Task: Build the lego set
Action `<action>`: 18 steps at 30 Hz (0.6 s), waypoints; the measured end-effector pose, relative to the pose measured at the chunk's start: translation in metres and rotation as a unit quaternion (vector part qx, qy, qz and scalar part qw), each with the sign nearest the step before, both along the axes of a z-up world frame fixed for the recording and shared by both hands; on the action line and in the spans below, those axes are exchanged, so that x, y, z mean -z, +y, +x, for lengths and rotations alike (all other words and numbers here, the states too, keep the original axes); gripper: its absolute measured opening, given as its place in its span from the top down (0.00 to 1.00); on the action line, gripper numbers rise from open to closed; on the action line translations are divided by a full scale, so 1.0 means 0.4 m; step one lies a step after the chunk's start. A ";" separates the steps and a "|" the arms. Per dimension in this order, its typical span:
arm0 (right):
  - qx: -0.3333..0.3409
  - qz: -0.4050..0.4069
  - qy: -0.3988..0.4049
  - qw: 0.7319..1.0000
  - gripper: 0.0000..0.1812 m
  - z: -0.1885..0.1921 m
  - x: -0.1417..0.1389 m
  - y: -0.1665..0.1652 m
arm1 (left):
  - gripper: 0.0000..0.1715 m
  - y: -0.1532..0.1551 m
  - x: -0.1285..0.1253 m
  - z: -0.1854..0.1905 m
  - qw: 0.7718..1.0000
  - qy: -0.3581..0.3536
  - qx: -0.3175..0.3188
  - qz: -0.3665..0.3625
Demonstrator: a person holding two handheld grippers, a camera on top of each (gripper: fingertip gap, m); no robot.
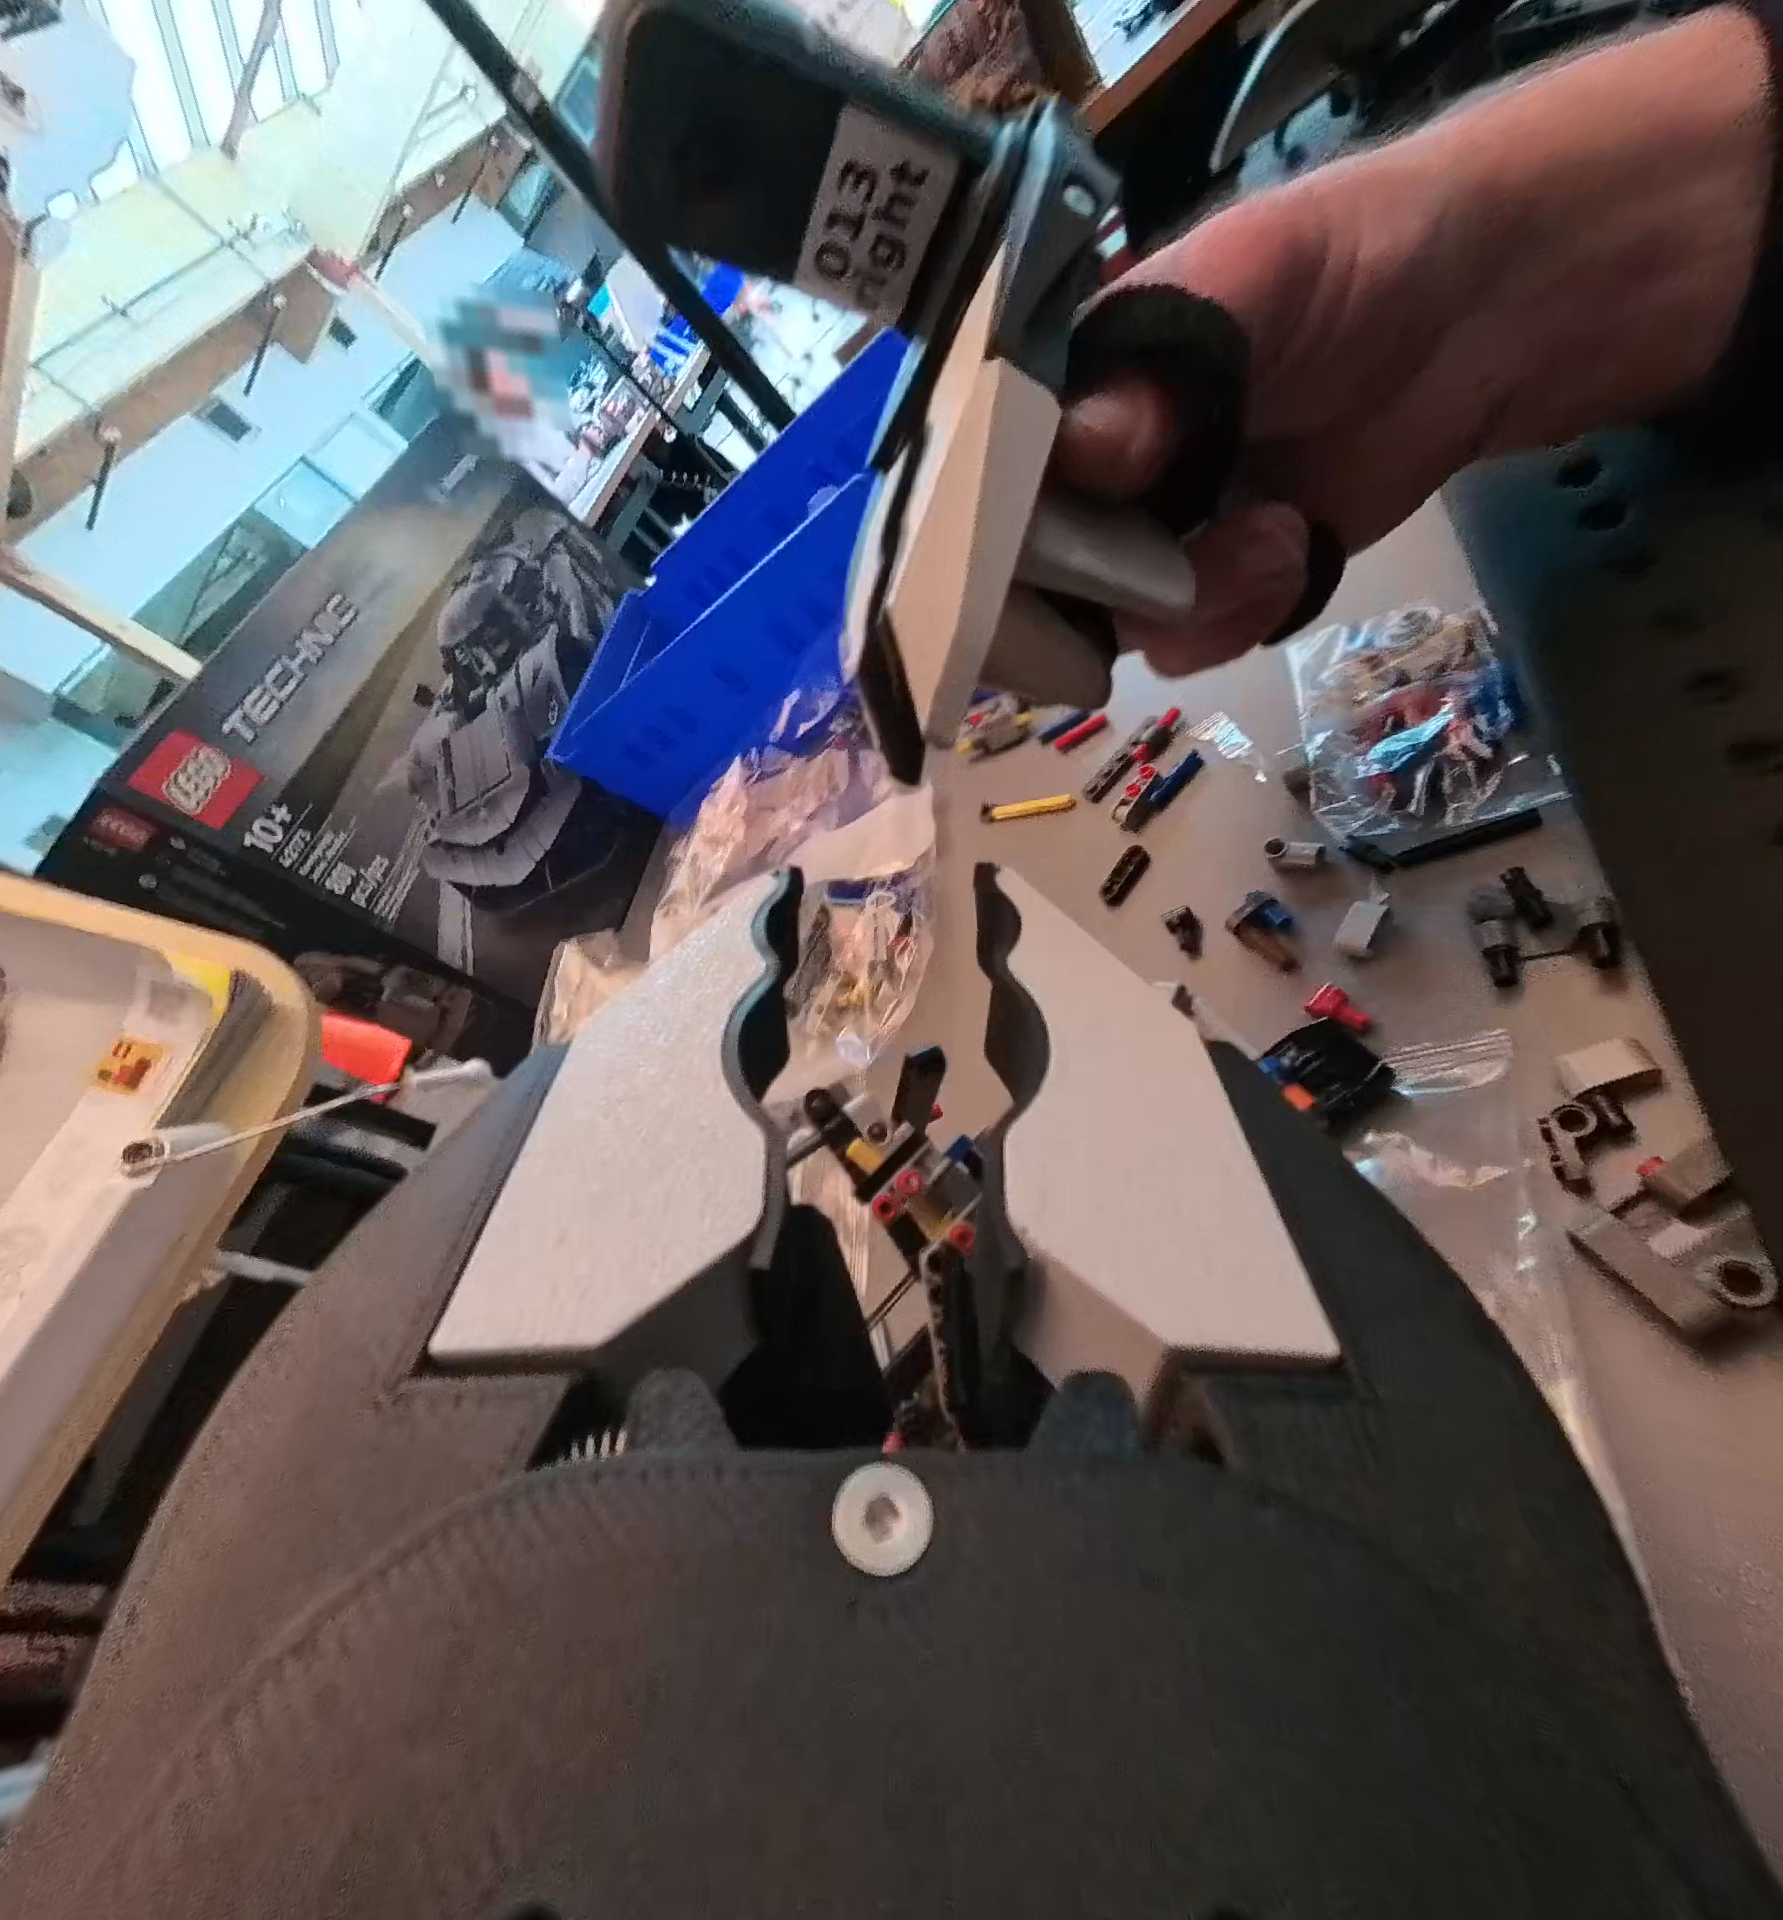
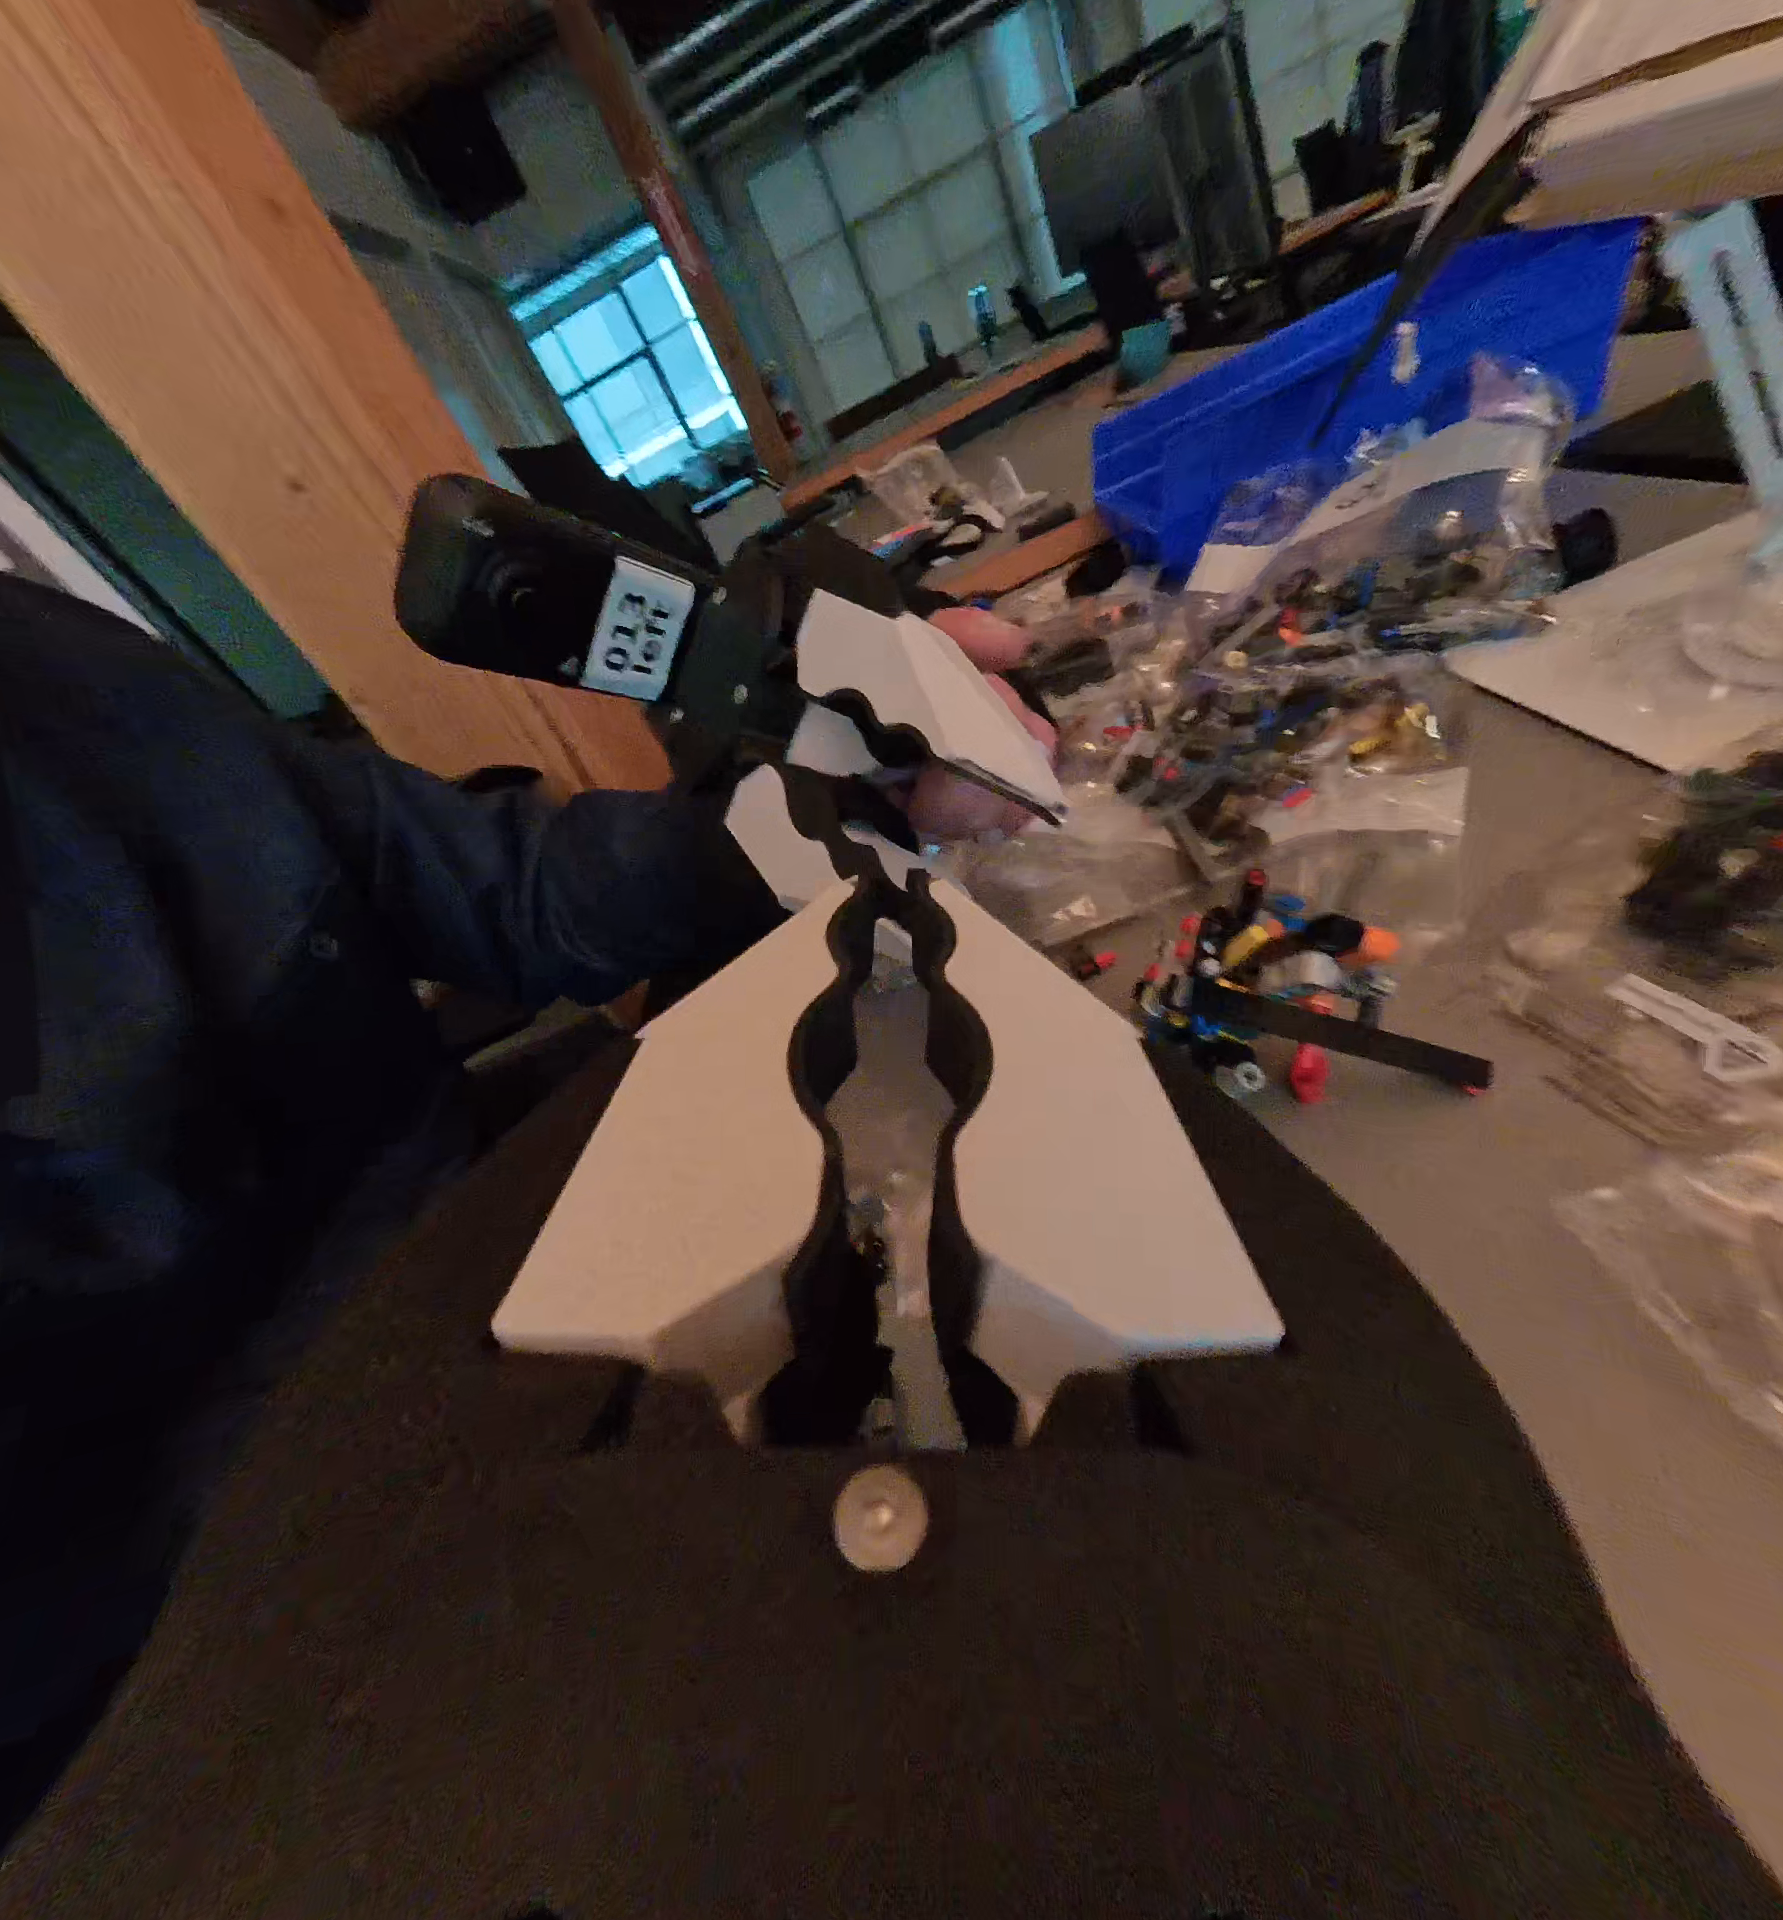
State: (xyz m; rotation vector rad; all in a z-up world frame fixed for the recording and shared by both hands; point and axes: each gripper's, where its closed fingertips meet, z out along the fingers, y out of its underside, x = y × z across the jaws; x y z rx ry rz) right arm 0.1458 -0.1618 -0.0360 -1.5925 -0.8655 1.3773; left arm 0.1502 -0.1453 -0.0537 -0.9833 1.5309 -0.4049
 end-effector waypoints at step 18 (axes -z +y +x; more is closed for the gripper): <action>-0.060 0.037 -0.365 0.928 1.00 -0.031 0.312 -0.047 | 0.79 0.074 0.043 -0.035 0.996 0.032 -0.053 -0.063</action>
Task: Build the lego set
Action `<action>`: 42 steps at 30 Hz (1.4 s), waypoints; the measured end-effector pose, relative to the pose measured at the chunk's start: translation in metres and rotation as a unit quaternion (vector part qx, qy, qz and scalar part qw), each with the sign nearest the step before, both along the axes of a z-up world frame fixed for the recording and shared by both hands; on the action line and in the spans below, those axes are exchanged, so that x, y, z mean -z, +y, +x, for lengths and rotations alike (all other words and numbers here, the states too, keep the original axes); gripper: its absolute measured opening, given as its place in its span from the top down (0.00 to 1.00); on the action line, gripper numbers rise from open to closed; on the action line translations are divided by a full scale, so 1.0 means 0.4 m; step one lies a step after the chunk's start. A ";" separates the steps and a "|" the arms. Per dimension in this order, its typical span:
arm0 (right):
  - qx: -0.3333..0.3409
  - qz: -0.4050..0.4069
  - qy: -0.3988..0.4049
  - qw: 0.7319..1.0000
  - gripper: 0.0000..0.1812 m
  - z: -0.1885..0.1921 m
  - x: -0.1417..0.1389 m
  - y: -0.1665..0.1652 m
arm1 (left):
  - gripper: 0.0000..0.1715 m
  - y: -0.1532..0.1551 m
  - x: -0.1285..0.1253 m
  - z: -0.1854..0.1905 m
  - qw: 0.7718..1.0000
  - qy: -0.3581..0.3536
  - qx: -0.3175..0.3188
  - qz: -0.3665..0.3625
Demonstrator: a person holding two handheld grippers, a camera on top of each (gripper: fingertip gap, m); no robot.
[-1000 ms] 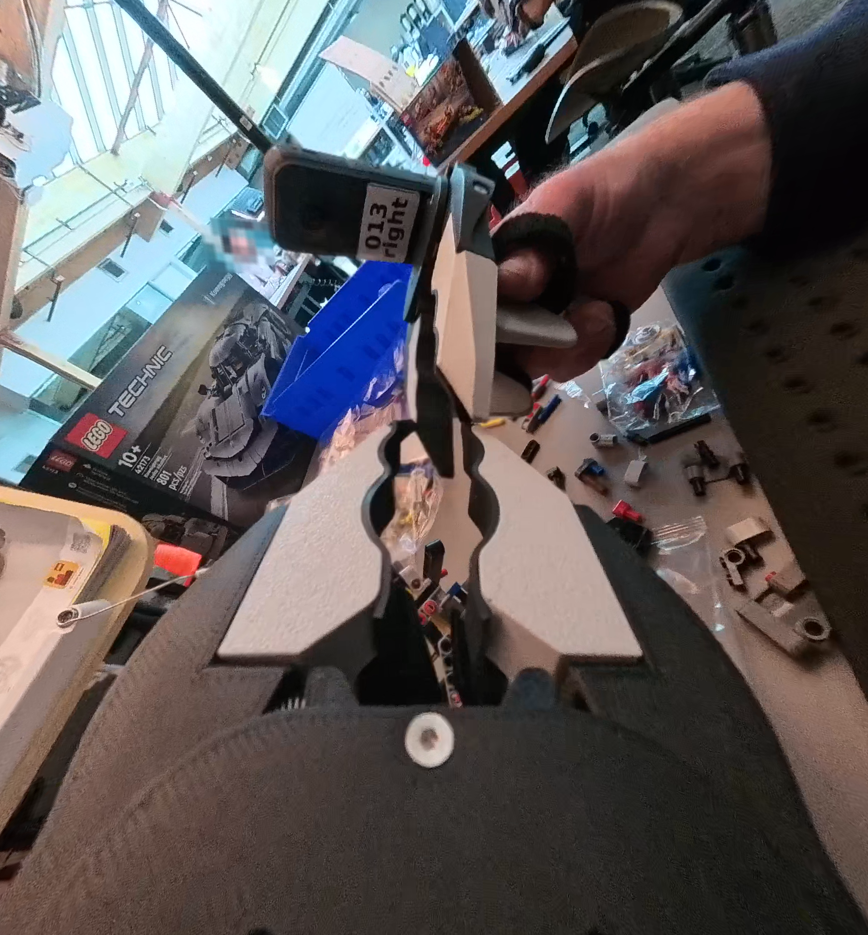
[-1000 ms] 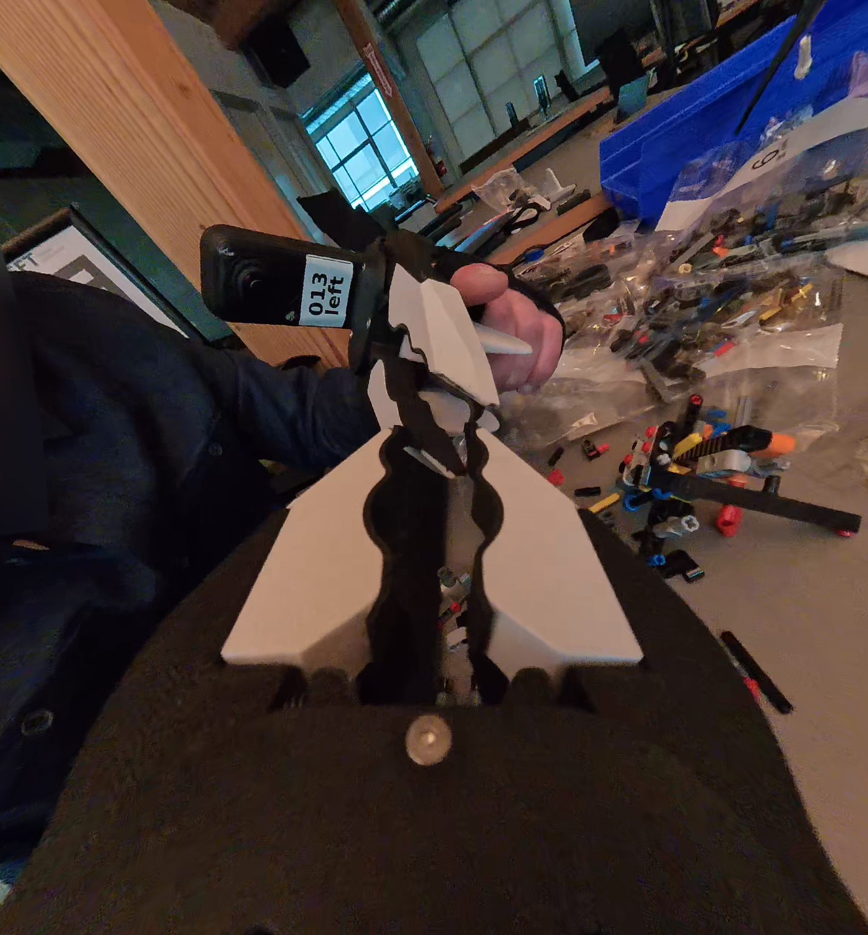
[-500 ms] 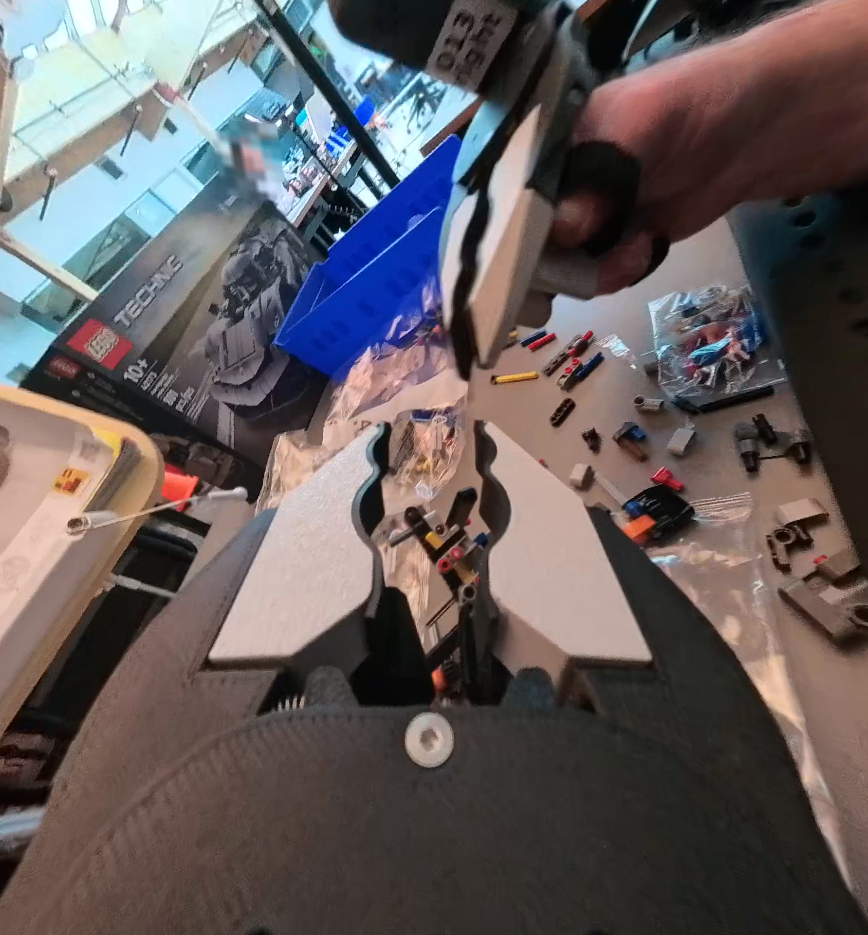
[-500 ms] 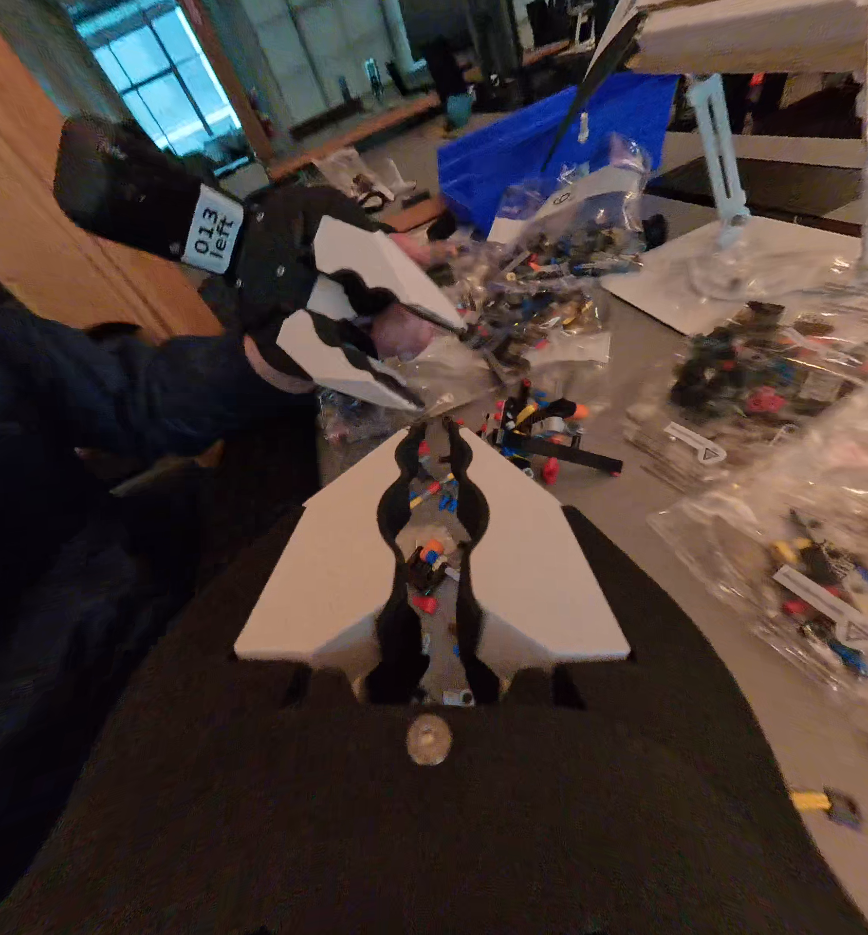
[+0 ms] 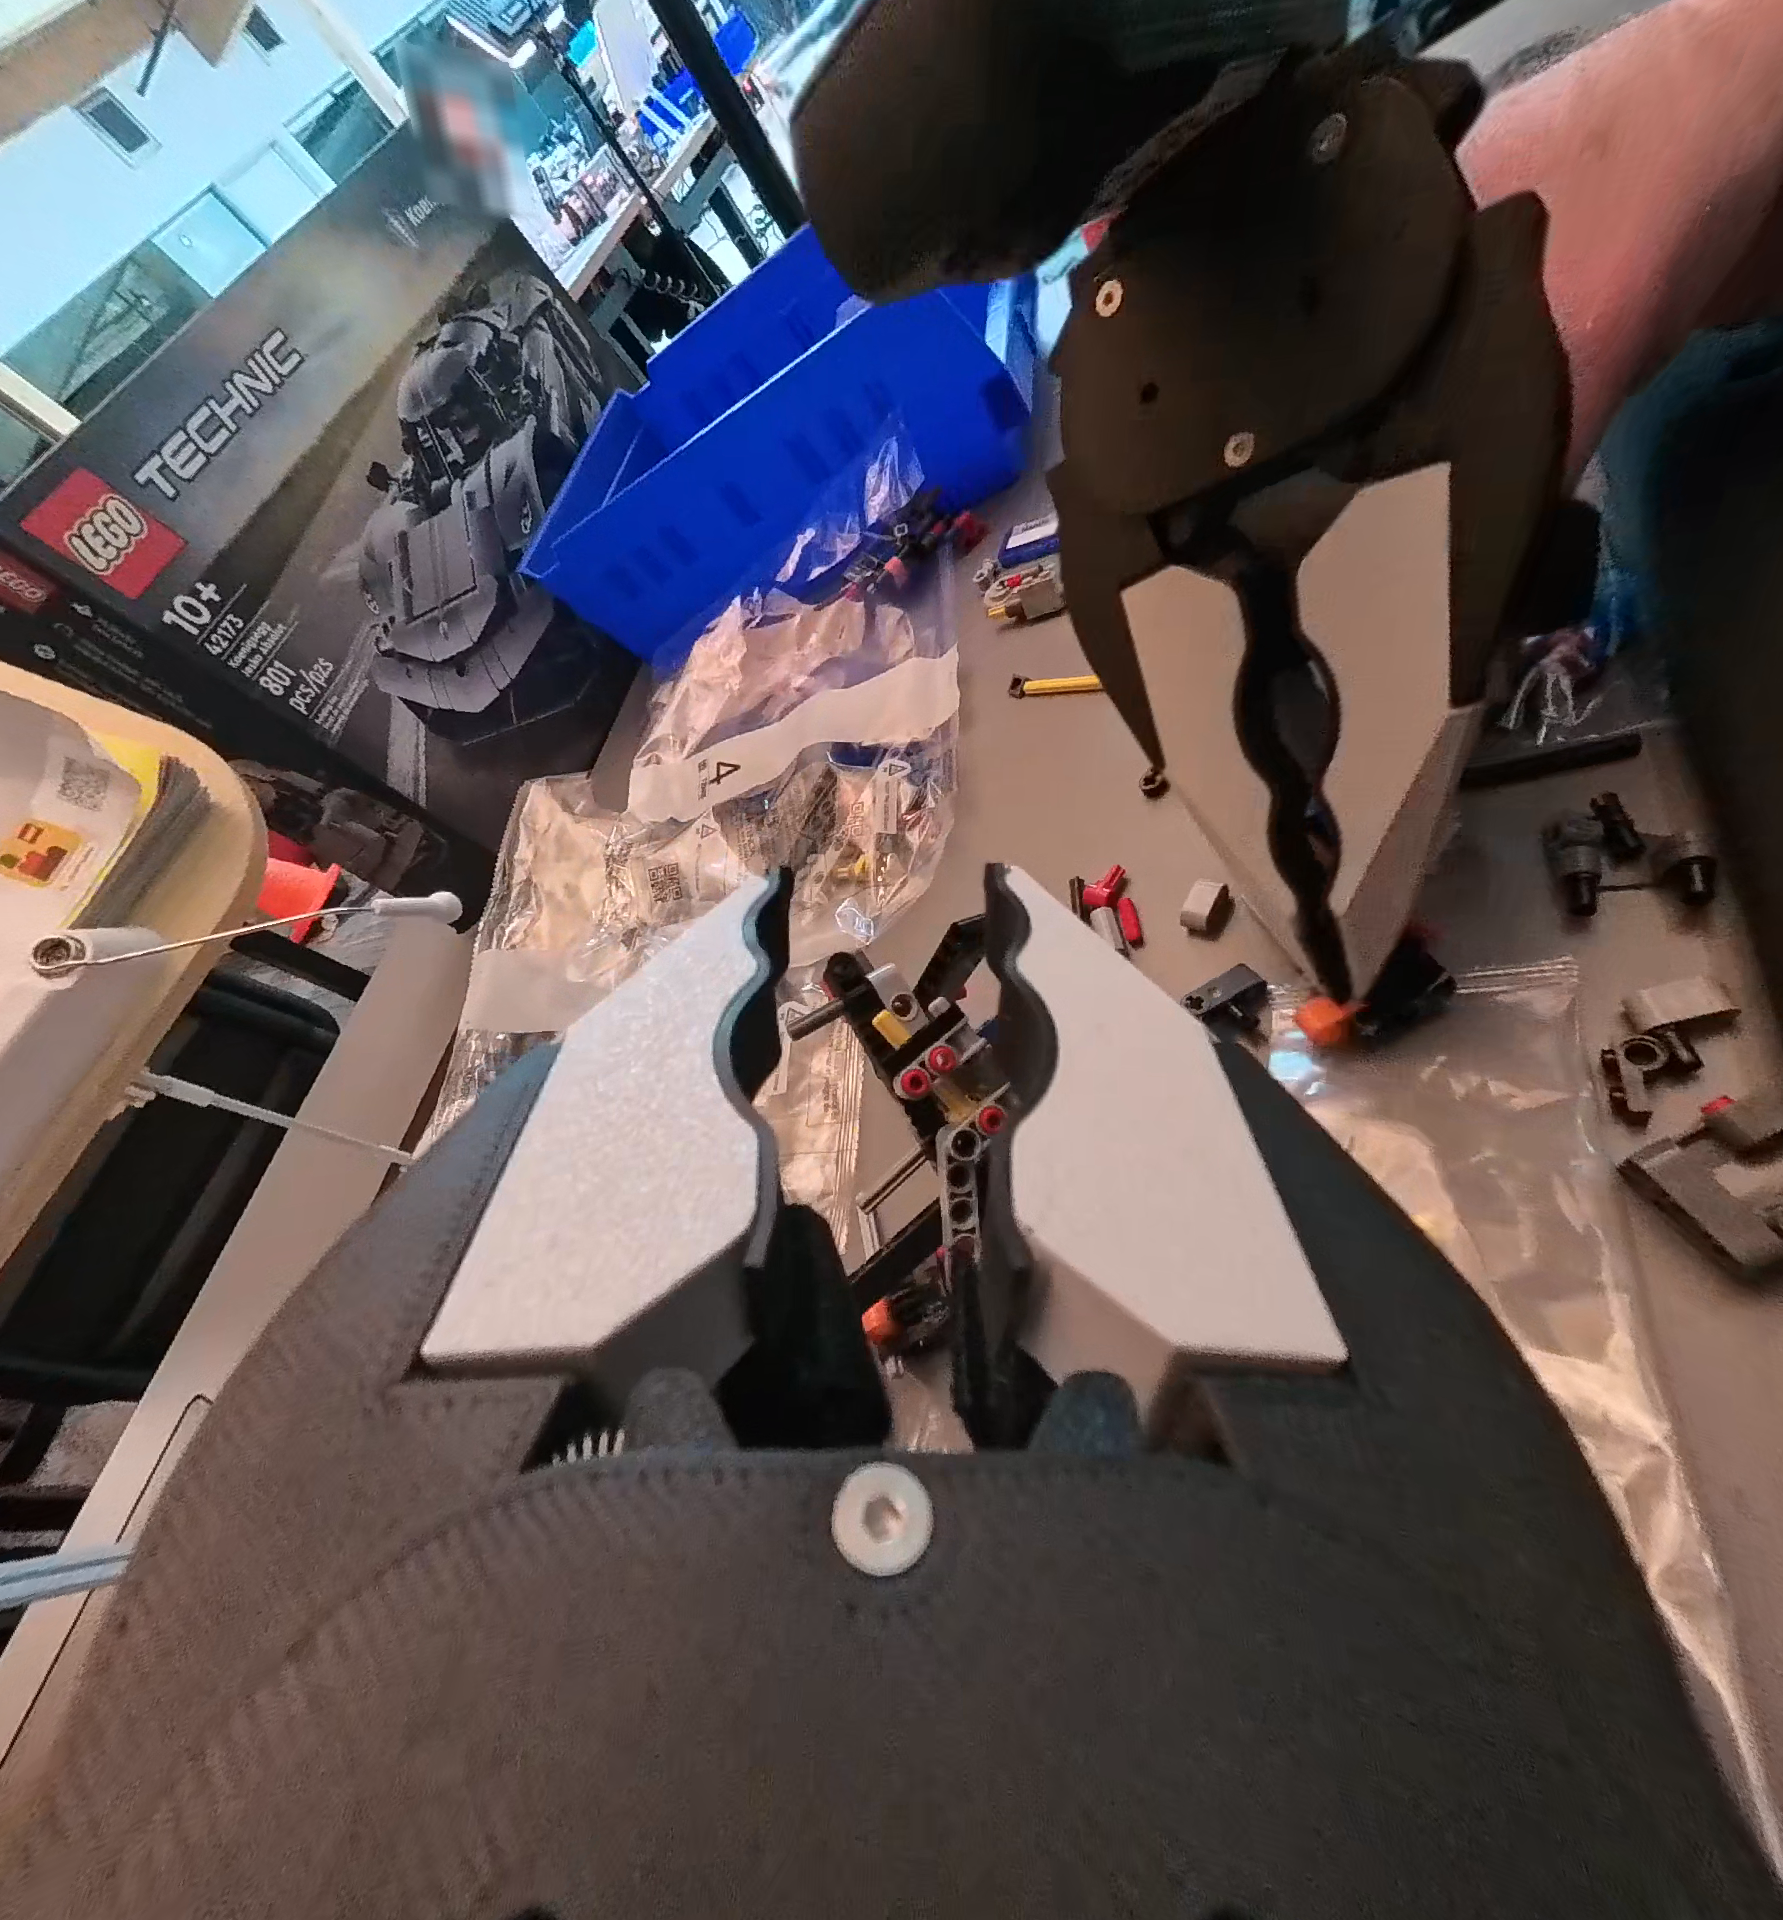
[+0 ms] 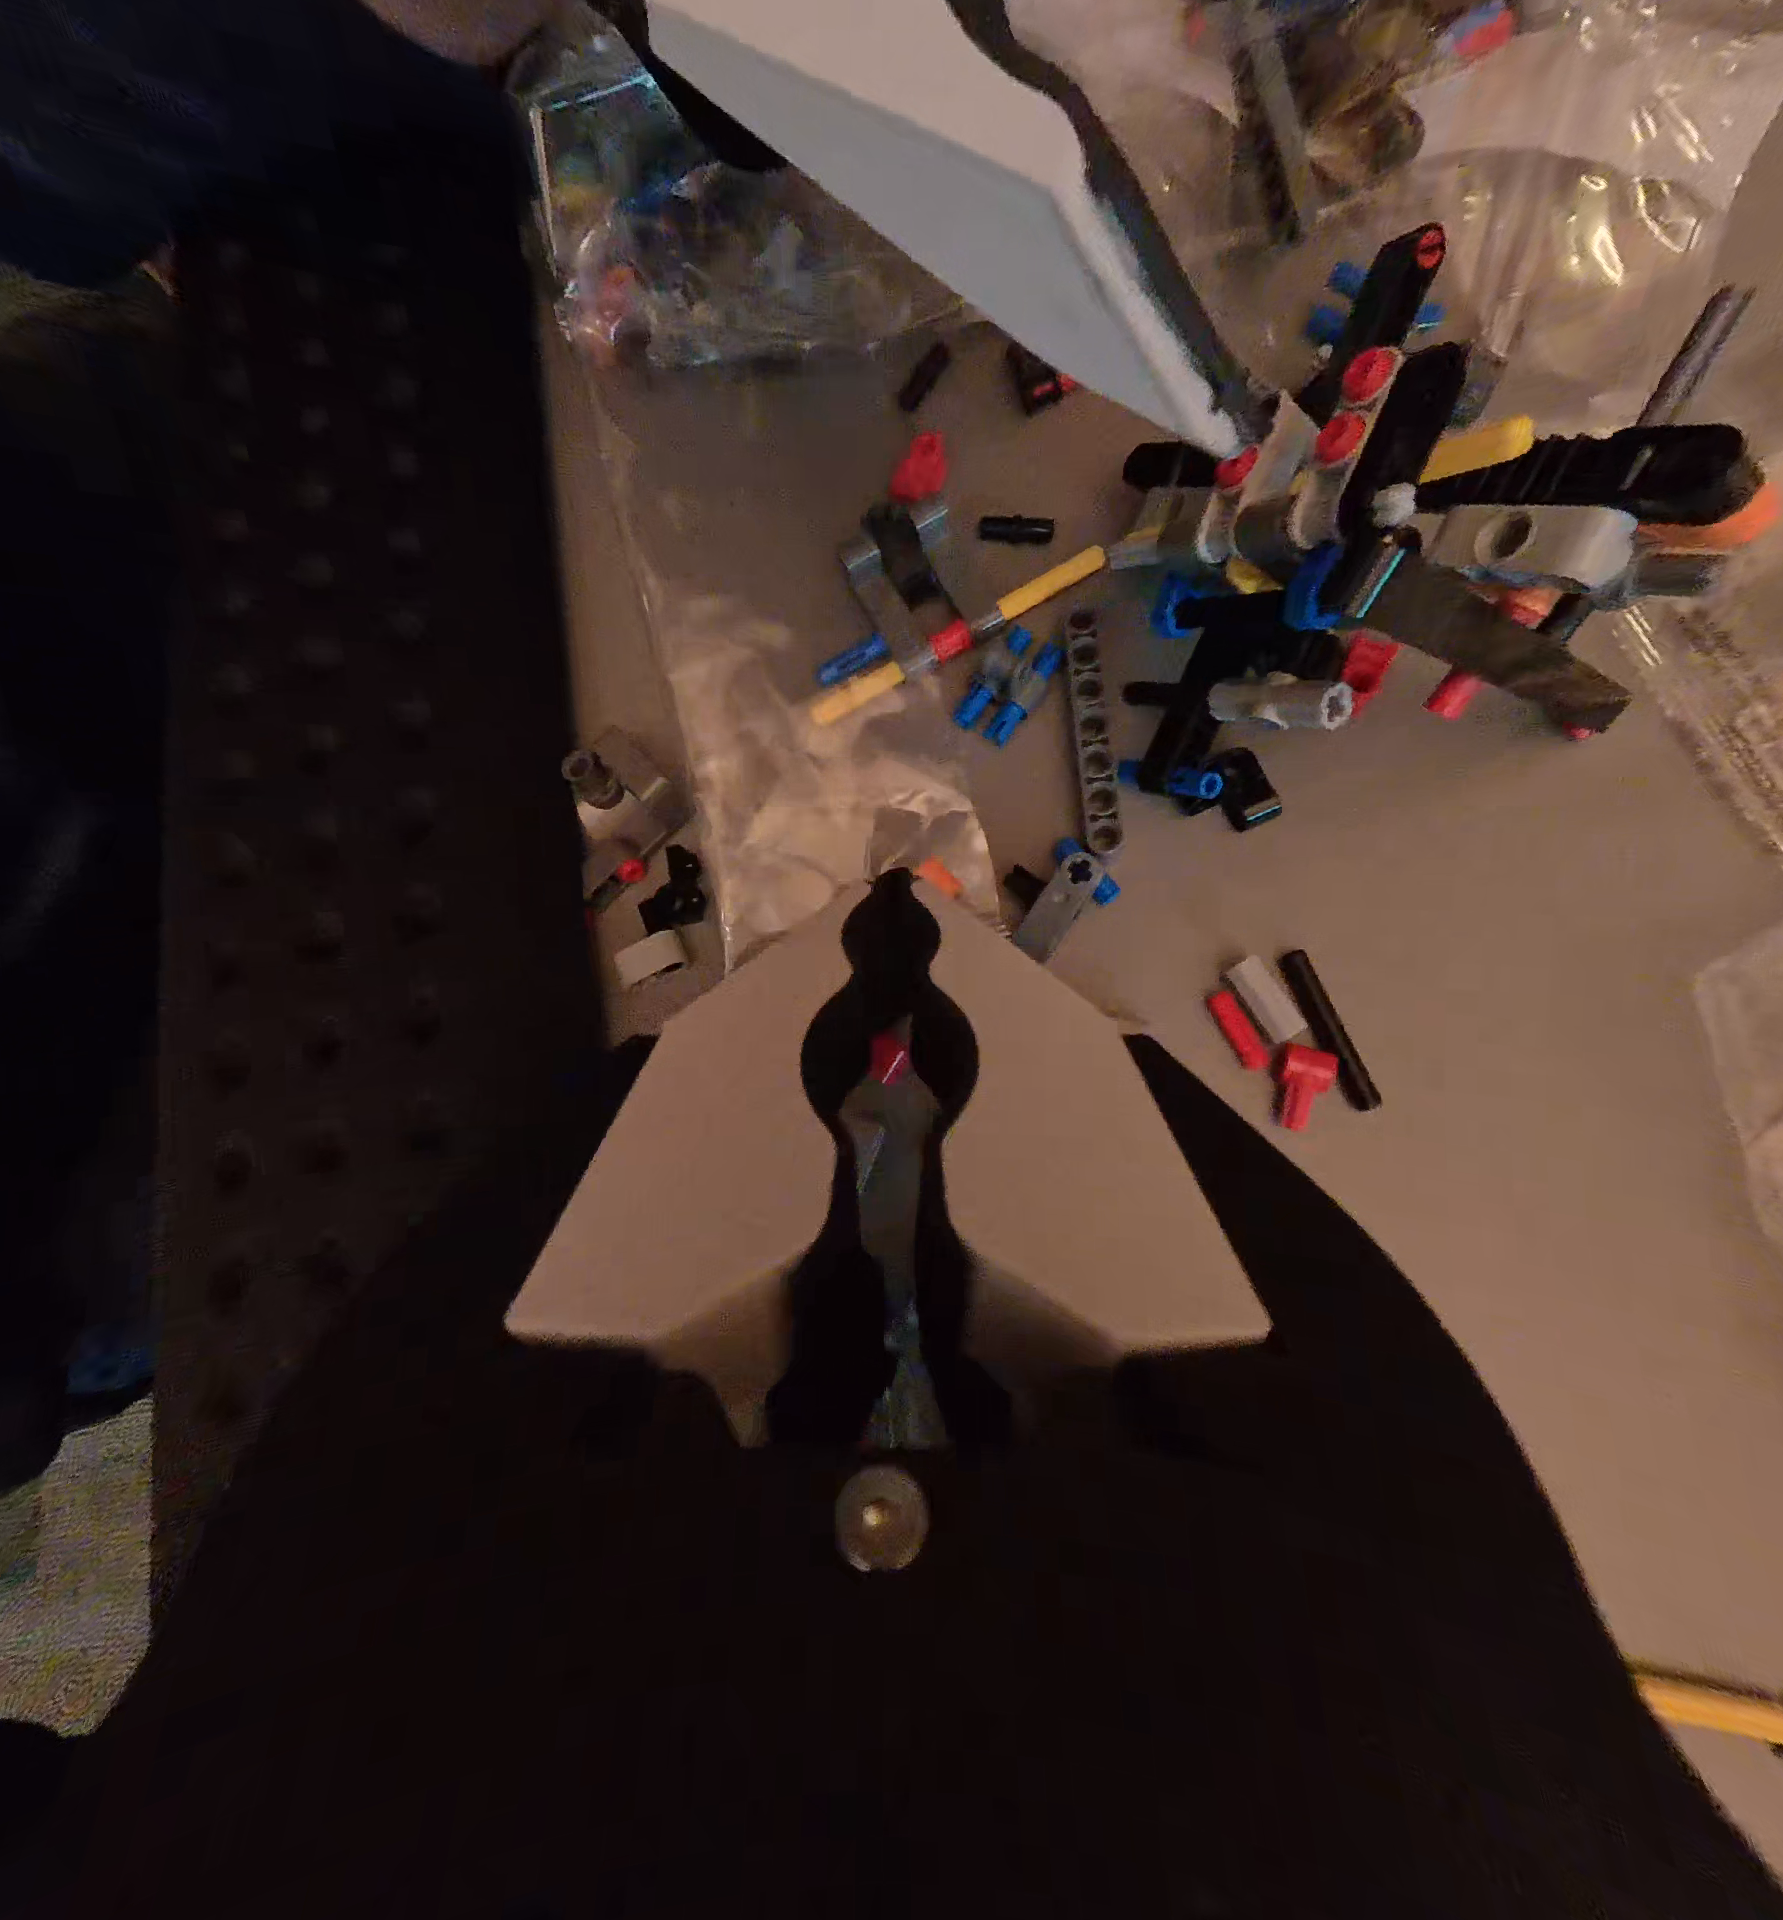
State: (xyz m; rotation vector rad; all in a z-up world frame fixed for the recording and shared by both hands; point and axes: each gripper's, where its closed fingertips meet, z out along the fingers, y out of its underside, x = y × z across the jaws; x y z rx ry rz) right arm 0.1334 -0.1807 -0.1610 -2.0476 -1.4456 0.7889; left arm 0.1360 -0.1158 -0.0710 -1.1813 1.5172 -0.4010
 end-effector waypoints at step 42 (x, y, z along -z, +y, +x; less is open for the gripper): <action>0.100 0.232 0.210 0.944 0.98 -0.011 -0.292 0.090 | 0.77 -0.076 0.013 0.038 0.985 -0.024 0.085 -0.145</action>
